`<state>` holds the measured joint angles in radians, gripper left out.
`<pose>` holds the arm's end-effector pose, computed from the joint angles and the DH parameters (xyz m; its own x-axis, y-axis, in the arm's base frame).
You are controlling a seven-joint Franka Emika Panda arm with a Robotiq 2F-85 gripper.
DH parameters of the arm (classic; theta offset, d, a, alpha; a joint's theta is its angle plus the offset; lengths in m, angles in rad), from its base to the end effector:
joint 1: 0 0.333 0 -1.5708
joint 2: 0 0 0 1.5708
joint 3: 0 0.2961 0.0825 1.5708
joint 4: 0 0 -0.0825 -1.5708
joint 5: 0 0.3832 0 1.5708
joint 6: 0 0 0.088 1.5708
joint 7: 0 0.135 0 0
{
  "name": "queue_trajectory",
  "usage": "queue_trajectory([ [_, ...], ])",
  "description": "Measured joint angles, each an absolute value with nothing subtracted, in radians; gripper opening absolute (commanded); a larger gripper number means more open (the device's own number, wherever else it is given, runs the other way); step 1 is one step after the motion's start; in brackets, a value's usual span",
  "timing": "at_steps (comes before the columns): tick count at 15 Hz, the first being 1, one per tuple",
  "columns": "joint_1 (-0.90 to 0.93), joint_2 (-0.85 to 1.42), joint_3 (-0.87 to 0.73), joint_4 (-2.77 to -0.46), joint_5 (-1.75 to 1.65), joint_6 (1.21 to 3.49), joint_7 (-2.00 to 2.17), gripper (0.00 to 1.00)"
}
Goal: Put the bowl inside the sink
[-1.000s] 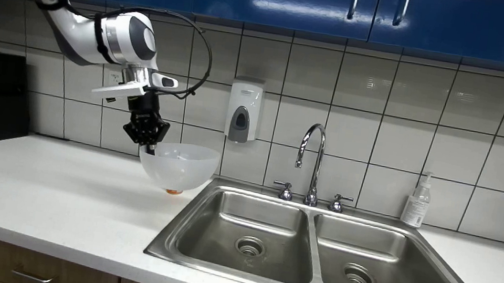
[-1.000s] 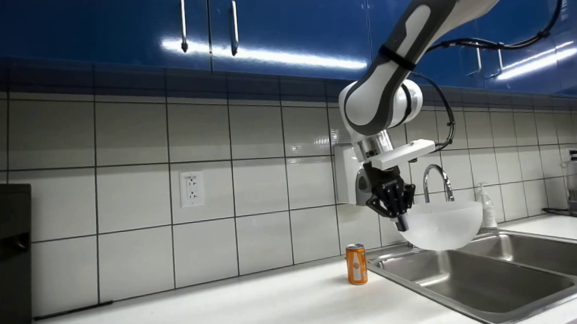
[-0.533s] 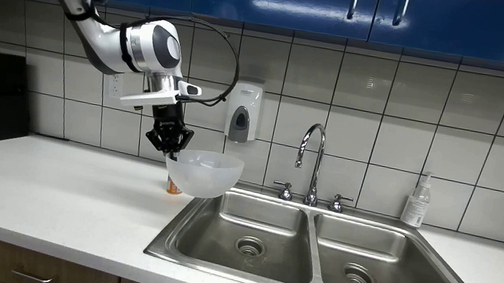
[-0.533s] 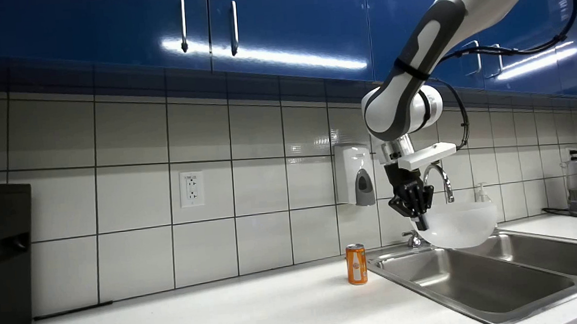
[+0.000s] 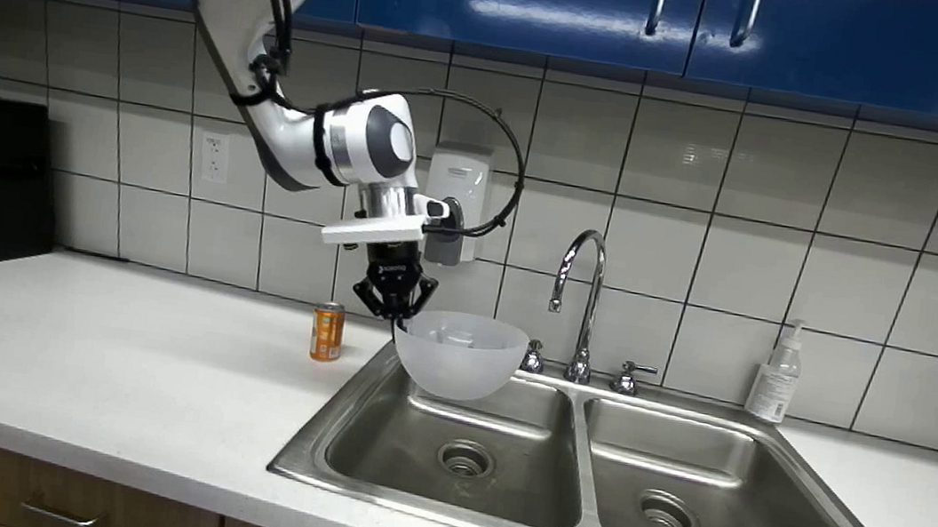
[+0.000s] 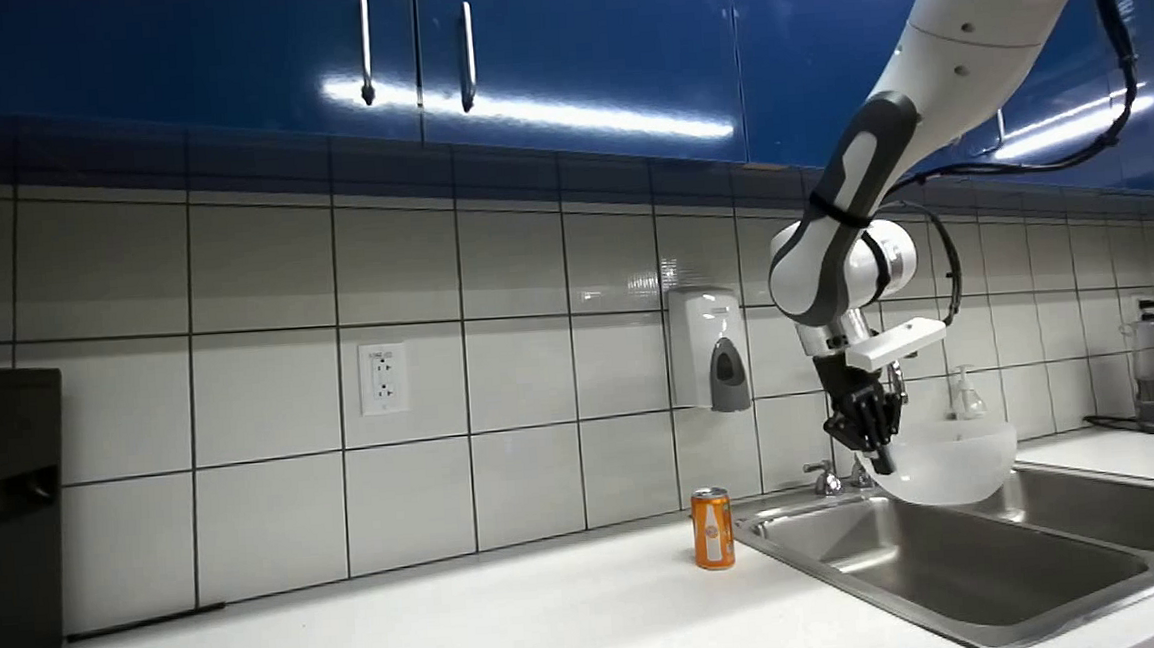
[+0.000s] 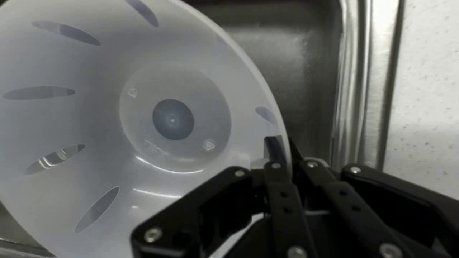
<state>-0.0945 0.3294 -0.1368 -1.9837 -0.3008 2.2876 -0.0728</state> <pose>0.5795 -0.1489 0.2549 0.9966 0.0403 -0.0718 0.0575 -0.9649 0.2563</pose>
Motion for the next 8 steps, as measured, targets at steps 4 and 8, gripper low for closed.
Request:
queue_trajectory([
  [4, -0.125, 0.487, -0.141, -1.839, -0.297, 2.329, -0.124, 0.01],
  [8, -0.125, 0.639, -0.136, -1.718, -0.288, 2.346, -0.139, 0.01],
])
